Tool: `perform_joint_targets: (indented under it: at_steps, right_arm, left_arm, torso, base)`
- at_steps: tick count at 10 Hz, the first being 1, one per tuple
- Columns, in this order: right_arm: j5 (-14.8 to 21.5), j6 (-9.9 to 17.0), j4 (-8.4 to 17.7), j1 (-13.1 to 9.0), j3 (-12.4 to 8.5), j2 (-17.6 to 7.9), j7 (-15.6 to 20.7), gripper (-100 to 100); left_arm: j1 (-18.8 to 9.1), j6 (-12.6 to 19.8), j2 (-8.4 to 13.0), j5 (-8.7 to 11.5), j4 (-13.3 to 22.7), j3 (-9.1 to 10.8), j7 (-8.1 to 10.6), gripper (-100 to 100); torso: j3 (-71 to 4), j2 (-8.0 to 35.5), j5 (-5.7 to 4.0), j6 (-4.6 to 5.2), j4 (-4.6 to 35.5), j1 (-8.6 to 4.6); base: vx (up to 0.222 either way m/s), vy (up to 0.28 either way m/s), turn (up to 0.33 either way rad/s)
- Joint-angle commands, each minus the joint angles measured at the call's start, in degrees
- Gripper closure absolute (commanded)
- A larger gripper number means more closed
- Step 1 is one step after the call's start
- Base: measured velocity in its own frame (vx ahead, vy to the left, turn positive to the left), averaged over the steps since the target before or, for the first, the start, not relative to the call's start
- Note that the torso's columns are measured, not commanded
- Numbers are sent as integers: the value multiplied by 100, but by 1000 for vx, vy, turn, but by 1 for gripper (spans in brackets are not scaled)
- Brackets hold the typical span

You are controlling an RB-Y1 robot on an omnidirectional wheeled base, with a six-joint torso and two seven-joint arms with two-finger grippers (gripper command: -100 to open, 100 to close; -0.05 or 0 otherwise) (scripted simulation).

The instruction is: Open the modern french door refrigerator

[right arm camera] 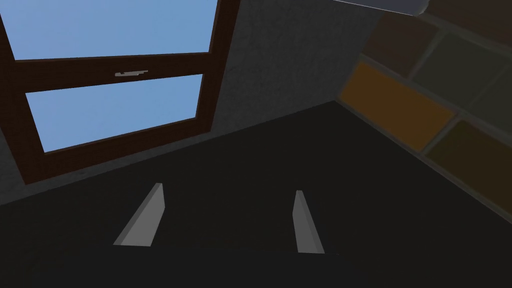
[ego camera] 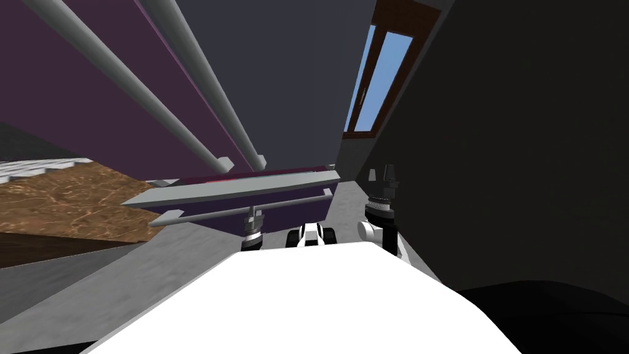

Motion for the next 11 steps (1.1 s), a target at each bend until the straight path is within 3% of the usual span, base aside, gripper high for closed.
perform_joint_targets:
  at_steps: [1, 2, 7, 8, 11]
  right_arm:
    - [0, 0, 0, -2, 0, 0, 0, 0]
    - [0, 0, 0, -1, 0, -1, 0, 0]
    - [0, 0, 0, -1, 0, -1, 0, 0]
    - [0, 0, 0, 0, 0, -1, 0, 0]
    - [0, 0, 0, 0, -1, -1, 0, 0]
  left_arm:
    - [-294, 33, -46, -91, 220, 334, -41, 100]
    - [-519, 67, -92, -182, 441, 559, -81, 100]
    - [-1176, 133, -183, -364, 882, 1303, -162, 100]
    - [-1176, 133, -183, -364, 882, 1336, -162, 100]
    - [-1729, 200, -275, -546, 1323, 1829, -243, 100]
  torso:
    - [1, 4, 8, 17, -6, 1]
    - [7, 13, 9, -6, -7, 15]
    - [19, 33, 8, -21, -3, 24]
    - [17, 28, 3, -36, 2, 33]
    - [31, 54, -1, -42, 11, 34]
  base:
    - [-160, 30, -191]
    - [-192, 20, -271]
    - [-168, 5, -195]
    - [-68, -12, -22]
    - [-158, 0, -209]
